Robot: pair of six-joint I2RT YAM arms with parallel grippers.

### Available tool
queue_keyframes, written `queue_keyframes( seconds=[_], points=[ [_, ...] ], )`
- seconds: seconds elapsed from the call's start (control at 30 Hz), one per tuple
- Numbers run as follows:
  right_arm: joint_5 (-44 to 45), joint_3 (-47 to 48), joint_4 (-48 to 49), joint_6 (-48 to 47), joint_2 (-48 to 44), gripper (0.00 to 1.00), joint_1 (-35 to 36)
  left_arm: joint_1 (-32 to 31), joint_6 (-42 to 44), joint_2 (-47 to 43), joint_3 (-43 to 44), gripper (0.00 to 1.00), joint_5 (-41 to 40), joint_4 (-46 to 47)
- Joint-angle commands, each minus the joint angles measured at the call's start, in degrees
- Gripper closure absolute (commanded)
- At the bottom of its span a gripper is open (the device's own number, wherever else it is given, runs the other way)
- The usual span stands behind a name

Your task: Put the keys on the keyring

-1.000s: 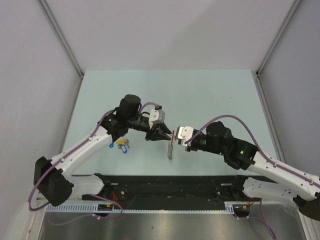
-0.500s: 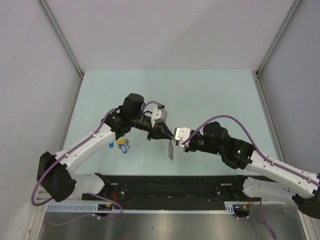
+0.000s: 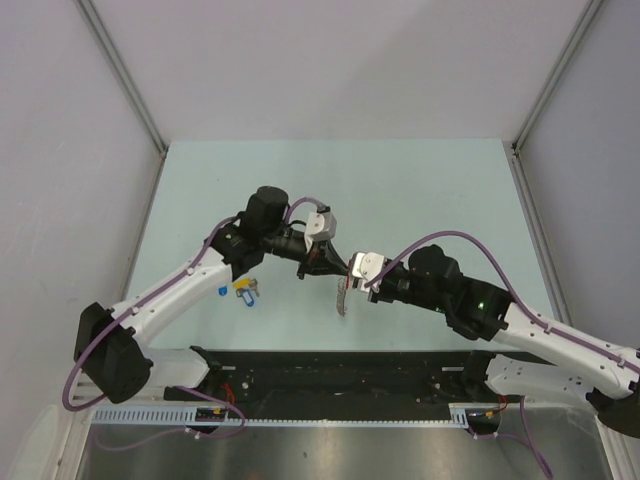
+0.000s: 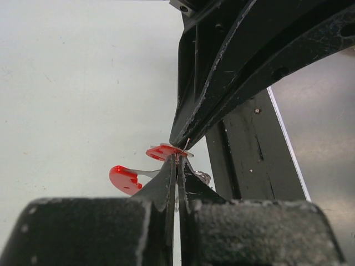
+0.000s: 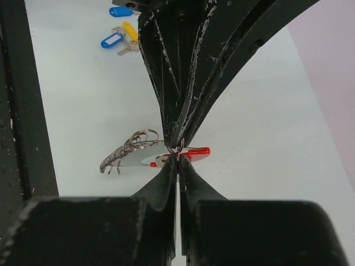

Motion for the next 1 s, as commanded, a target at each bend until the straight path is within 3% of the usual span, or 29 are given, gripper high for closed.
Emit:
queue_keyframes(
  seconds=[0.0, 0.2, 0.6, 0.97],
  points=[
    [4.81, 0.49, 1.09, 2.07, -2.68, 1.0, 0.5, 0.8, -6.9, -4.1, -2.58, 1.0, -1.72, 8.17],
    [5.62, -0.74, 1.88, 3.03, -2.68, 1.0, 1.03, 1.59, -10.86, -7.18, -5.4, 1.0, -4.71, 13.98],
    [5.01, -2.41, 3.9, 3.74, -2.69, 1.0, 1.47, 2.91, -14.11, -9.2, -6.63, 1.0, -5.77, 16.35],
    [3.07, -4.52, 13.3, 4.17, 1.45, 1.0, 3.05, 2.91, -23.52, -9.37, -11.73, 1.0, -6.37, 30.58]
  ],
)
